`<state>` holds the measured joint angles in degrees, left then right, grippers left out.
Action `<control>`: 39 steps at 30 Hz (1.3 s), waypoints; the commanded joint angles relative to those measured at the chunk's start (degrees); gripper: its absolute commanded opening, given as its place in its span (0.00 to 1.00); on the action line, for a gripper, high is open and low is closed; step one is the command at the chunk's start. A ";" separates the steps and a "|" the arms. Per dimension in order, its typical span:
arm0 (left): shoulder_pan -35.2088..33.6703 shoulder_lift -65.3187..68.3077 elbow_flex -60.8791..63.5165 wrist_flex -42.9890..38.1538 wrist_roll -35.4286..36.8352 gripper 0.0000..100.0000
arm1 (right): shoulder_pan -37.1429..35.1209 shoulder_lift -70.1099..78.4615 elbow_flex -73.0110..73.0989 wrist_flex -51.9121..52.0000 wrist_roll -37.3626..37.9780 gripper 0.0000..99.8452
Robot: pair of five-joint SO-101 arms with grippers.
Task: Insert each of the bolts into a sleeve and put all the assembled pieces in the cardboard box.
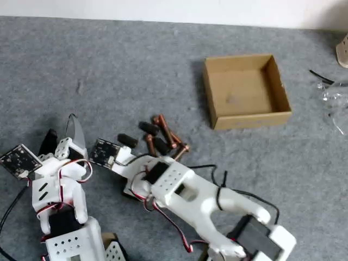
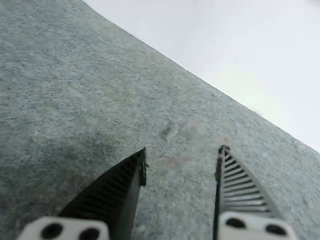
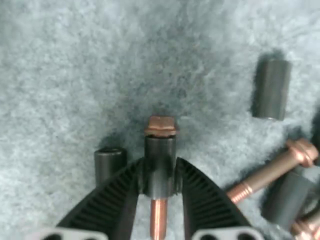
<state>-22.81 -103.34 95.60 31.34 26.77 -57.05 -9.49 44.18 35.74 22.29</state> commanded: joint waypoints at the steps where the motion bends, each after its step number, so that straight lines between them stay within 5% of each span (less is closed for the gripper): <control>1: -0.04 -0.92 -0.92 -1.32 -0.18 0.22 | 1.19 -5.76 2.59 0.31 -0.88 0.08; 16: -0.48 -1.01 -2.15 -1.23 -0.26 0.22 | 1.19 -6.81 3.47 -0.31 -0.88 0.08; 26: -16.13 -0.66 -12.62 7.65 -0.26 0.22 | 1.27 -0.75 0.48 -1.10 -0.79 0.08; 39: -18.51 -0.84 -15.08 13.10 -3.52 0.22 | 1.10 14.73 -10.42 -1.10 -0.88 0.08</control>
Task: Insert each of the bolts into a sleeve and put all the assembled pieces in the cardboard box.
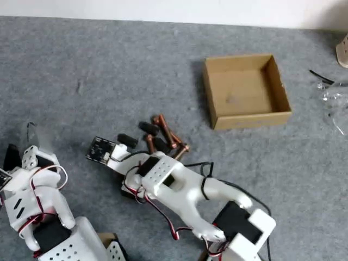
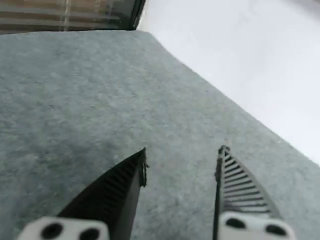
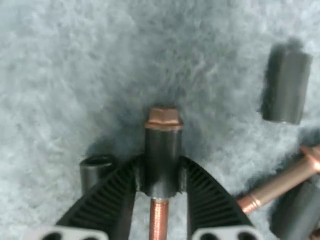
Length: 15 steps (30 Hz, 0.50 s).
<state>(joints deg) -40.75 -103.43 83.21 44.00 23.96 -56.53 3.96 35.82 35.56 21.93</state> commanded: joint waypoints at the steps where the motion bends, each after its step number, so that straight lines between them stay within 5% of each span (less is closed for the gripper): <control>1: -0.66 -0.57 -2.59 0.44 -0.70 0.22 | 0.31 1.54 -2.24 -0.92 -0.53 0.08; 15: -0.48 -0.84 -1.89 0.18 -0.44 0.22 | -2.42 2.07 -4.09 0.13 -0.53 0.08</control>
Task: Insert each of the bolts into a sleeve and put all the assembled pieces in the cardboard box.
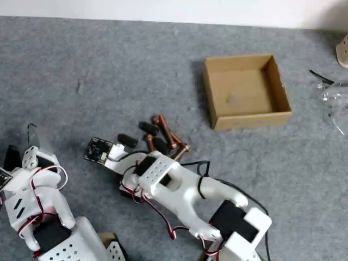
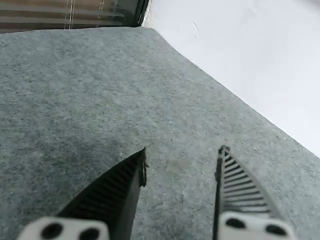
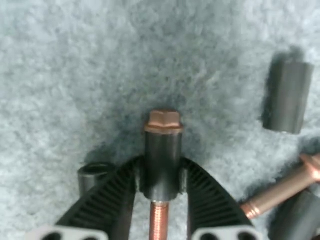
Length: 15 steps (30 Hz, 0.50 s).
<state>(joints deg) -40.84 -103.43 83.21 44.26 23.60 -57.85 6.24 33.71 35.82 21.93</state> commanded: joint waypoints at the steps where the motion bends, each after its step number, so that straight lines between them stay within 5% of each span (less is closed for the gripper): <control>1: -0.40 -0.84 -1.71 -0.09 -0.09 0.22 | -0.75 -0.22 -1.98 -0.13 -0.53 0.08; 15: -0.40 -0.84 -1.71 -0.09 -0.18 0.22 | 0.22 -0.22 -1.45 -0.04 -0.53 0.01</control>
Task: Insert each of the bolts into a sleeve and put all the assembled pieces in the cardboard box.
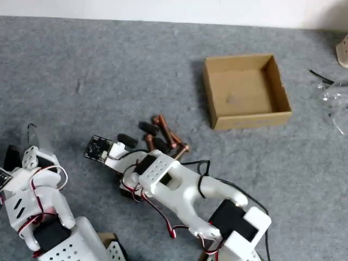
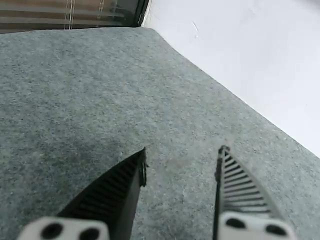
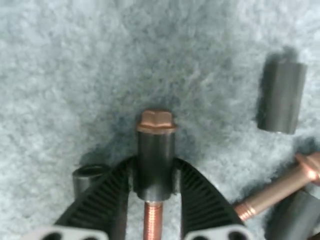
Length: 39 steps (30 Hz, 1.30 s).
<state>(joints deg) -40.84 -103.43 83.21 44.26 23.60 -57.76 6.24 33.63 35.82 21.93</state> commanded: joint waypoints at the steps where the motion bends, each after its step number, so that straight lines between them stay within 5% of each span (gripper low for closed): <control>1: -0.40 -0.84 -1.71 -0.09 -0.18 0.22 | 0.13 -0.22 -1.27 -0.04 -0.53 0.01; 13: -0.04 -0.84 -1.54 0.18 -0.09 0.22 | 7.87 -9.10 1.80 -0.22 -1.05 0.01; 19: 7.34 -0.84 1.89 -0.09 -0.53 0.22 | 9.36 -25.01 11.03 -0.40 -0.62 0.01; 29: 22.11 -0.84 10.86 -6.33 -11.96 0.22 | 13.41 -43.12 23.52 -7.34 -0.53 0.01; 39: 25.45 -0.84 13.05 -8.53 -15.47 0.22 | 16.92 -60.35 33.36 -11.74 -0.62 0.01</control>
<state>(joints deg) -16.40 -103.43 95.78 37.14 8.57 -43.60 -47.56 66.77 26.86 21.49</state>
